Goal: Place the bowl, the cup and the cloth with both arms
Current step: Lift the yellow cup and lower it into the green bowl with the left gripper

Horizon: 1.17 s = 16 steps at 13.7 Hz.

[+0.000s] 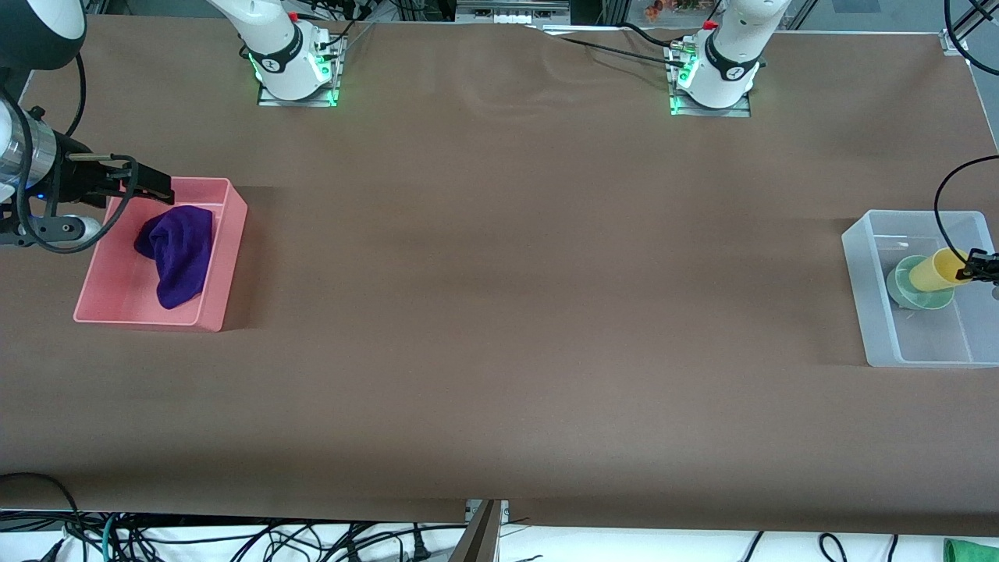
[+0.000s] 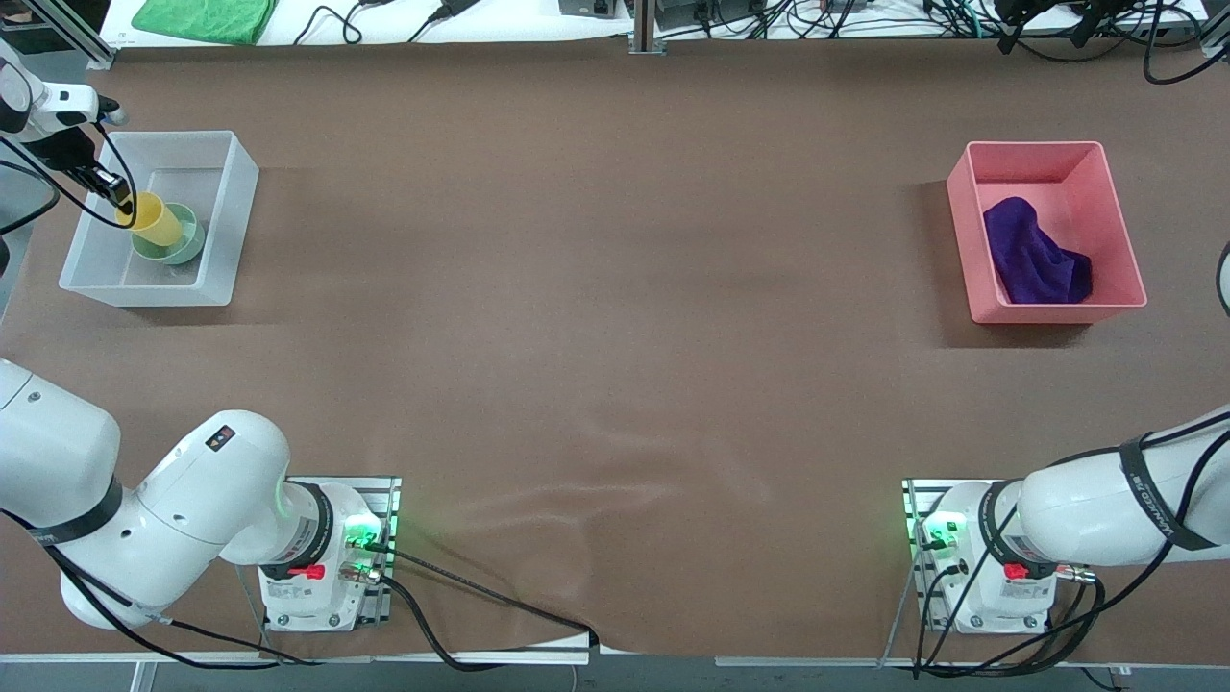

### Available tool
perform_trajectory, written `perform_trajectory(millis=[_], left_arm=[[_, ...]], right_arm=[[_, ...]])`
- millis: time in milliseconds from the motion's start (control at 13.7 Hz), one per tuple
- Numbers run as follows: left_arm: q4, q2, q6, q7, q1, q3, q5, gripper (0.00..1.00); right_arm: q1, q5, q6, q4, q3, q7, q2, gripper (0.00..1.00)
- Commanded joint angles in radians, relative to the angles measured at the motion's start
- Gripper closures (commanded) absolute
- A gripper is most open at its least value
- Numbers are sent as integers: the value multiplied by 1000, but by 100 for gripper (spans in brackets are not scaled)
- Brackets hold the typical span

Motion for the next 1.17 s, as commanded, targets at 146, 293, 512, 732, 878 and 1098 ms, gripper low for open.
perform_trajectory(millis=[146, 293, 512, 732, 878, 1098], left_arm=[[19, -71, -63, 10, -2, -64, 10, 0], [22, -138, -146, -4, 0, -143, 10, 0], [22, -226, -230, -68, -3, -246, -67, 0], [22, -249, -323, -303, -31, -380, -86, 0], [43, -249, -368, -448, -55, -466, -78, 0], [46, -313, -376, -539, -213, -418, -92, 0]], right_arm=[[-1, 7, 0, 2, 2, 9, -5, 0], [-1, 5, 0, 2, 2, 6, -5, 0], [-1, 5, 0, 2, 2, 3, -5, 0], [-3, 5, 2, 2, 0, 0, -5, 0], [-1, 5, 2, 2, 0, 0, -5, 0], [-3, 4, 2, 2, 0, -5, -5, 0]])
